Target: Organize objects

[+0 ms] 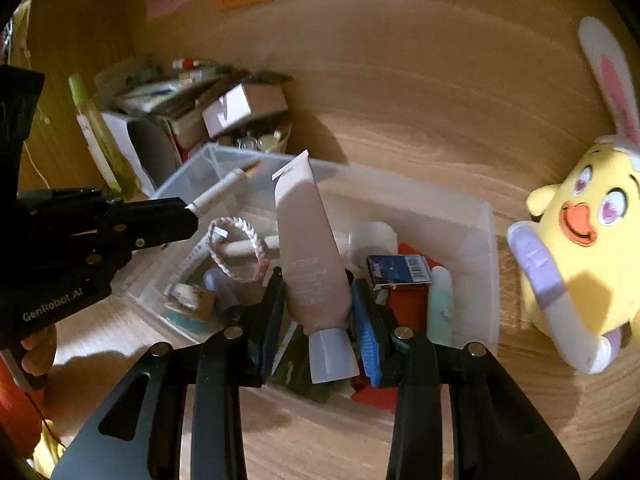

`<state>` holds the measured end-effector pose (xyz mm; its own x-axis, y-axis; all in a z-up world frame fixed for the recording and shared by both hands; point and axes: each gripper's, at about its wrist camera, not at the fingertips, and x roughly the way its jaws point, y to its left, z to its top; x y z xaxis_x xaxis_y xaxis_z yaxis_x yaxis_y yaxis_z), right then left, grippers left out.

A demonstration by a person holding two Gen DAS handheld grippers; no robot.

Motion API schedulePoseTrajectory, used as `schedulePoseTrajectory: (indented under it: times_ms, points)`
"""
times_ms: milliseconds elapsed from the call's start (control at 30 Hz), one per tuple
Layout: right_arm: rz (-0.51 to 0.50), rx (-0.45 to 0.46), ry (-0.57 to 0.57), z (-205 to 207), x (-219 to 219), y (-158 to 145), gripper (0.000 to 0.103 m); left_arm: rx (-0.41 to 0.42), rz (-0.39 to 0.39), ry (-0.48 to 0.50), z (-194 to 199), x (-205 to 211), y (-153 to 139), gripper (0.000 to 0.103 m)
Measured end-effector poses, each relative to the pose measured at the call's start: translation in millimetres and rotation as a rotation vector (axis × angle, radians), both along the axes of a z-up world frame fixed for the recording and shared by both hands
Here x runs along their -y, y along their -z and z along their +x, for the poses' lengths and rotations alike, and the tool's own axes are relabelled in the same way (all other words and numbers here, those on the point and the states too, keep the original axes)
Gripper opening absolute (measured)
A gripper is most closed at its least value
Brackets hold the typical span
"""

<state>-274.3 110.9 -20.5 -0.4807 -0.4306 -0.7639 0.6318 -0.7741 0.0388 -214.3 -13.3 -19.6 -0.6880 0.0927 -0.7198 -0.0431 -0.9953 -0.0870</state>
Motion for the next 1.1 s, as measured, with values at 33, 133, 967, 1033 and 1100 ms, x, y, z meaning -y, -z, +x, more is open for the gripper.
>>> schedulePoseTrajectory:
  times_ms: [33,133,967,1033,1100]
  points:
    - [0.008,0.001,-0.004,-0.8,1.4,2.6,0.031,0.004,0.001,0.003,-1.2,0.0,1.9,0.010]
    - [0.028,0.001,-0.015,-1.8,4.8,7.6,0.032,0.019,0.009,0.017,-2.4,-1.0,6.2,0.010]
    - [-0.103,-0.150,0.027,74.2,-34.3,-49.2,0.058,-0.165,-0.022,-0.021,80.2,-11.8,-37.7,0.061]
    - [-0.109,-0.182,0.049,84.0,-38.6,-49.7,0.067,-0.188,-0.026,-0.033,91.2,-12.4,-38.2,0.070]
    - [-0.122,-0.194,0.063,89.4,-43.6,-49.1,0.074,-0.201,-0.027,-0.042,100.6,-13.2,-36.9,0.078]
